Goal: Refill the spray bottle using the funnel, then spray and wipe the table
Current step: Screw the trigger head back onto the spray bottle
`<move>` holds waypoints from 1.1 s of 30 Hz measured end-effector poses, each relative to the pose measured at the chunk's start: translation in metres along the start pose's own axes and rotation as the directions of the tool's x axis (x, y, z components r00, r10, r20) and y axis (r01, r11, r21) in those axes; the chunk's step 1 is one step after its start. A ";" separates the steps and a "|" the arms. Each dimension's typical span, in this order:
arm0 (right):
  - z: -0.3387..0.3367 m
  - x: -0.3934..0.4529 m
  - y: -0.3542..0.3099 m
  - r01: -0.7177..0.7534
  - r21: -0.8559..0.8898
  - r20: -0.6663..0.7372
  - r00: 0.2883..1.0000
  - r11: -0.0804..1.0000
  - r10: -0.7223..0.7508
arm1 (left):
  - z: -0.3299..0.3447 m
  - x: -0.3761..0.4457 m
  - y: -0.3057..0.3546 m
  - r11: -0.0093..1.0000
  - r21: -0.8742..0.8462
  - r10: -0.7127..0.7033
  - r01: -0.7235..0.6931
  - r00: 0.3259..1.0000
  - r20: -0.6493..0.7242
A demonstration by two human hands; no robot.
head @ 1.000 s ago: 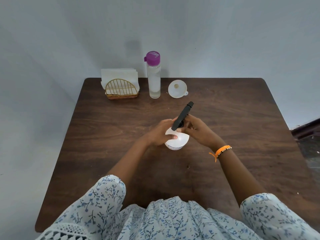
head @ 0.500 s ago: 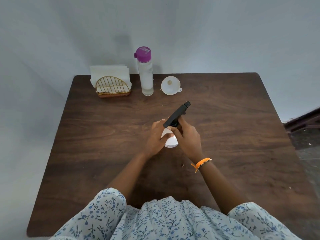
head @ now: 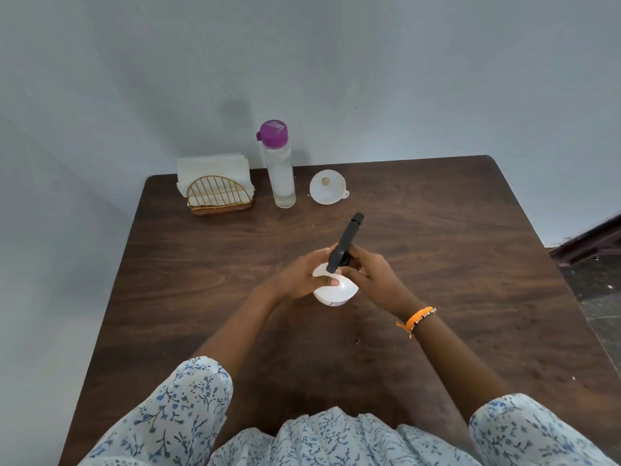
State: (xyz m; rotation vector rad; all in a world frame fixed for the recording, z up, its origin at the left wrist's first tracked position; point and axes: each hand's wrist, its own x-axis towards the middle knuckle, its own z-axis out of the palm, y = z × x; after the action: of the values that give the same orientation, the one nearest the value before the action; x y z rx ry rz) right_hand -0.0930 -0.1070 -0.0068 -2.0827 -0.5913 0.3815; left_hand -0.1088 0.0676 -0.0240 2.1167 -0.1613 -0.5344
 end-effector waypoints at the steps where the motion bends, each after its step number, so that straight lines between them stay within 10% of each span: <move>1: 0.005 -0.003 0.001 0.009 -0.030 -0.053 0.999 1.000 -0.010 | 0.002 -0.002 -0.001 1.000 0.006 0.009 -0.009 1.000 -0.023; 18: 0.043 -0.012 -0.007 -0.154 -0.341 -0.411 0.911 0.927 0.000 | 0.029 -0.011 0.000 0.993 0.075 0.109 -0.088 0.924 -0.366; 33: 0.020 -0.036 -0.037 -0.008 0.366 -0.181 0.980 0.931 0.080 | 0.055 -0.067 -0.002 0.955 -0.296 -0.054 -0.016 0.973 -0.225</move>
State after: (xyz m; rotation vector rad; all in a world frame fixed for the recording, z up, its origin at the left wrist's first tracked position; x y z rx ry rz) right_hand -0.1427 -0.0953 0.0152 -1.7510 -0.3283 0.2849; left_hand -0.1928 0.0472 -0.0313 1.8687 0.0694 -0.2979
